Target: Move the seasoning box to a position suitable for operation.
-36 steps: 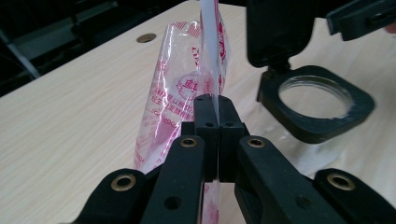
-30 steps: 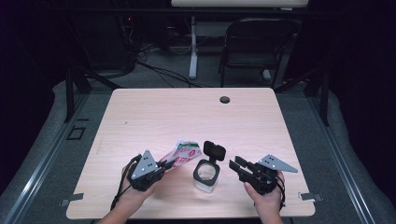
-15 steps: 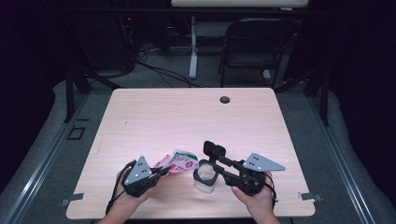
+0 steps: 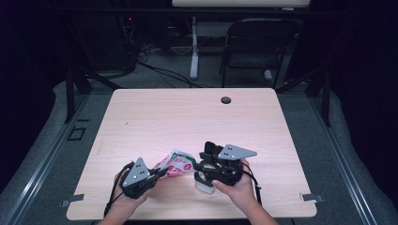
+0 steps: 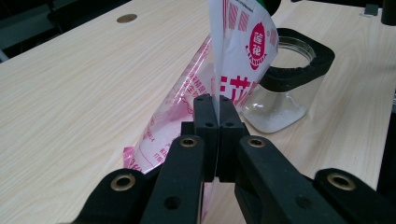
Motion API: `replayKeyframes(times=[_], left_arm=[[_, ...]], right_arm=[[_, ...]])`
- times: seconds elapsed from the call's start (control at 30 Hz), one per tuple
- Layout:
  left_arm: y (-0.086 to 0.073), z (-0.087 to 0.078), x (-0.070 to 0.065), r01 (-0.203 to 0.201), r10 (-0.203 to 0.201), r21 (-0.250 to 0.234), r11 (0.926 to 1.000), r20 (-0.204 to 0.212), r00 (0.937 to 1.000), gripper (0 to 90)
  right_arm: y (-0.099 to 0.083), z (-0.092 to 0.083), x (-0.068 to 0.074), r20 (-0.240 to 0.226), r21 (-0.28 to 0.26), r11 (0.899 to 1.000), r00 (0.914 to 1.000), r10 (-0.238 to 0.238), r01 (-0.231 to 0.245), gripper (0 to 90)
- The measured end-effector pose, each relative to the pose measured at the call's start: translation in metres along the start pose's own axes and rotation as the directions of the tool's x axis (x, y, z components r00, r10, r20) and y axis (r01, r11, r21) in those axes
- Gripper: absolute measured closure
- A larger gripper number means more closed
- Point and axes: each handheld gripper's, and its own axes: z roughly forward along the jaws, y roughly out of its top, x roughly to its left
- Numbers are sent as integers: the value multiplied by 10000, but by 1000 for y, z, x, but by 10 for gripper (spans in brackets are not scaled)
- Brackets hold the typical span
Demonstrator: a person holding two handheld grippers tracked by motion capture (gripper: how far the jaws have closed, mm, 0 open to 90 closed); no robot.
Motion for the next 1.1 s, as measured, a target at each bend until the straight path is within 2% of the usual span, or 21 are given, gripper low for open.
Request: replayKeyframes(times=[0.2,0.37,0.53,0.83,1.1], left_arm=[[-3,-1,0,0,0,19,10000,6,10000,900],[-4,-1,-1,-82,82,43,10000,60,9999,900],[-4,-3,0,-69,69,0,10000,-56,10000,900],[-1,-7,5,49,-59,-329,9994,-310,9995,900],[-1,-6,5,115,-127,-397,9991,-307,9994,900]], right_arm=[[3,13,2,-262,40,9999,9996,-98,99,534],[7,23,9,-494,98,9987,9975,-502,507,532],[6,30,14,-712,221,9969,9947,-738,755,538],[5,34,12,-758,571,9964,9954,-588,632,600],[2,38,10,-846,953,9939,9953,-480,560,670]])
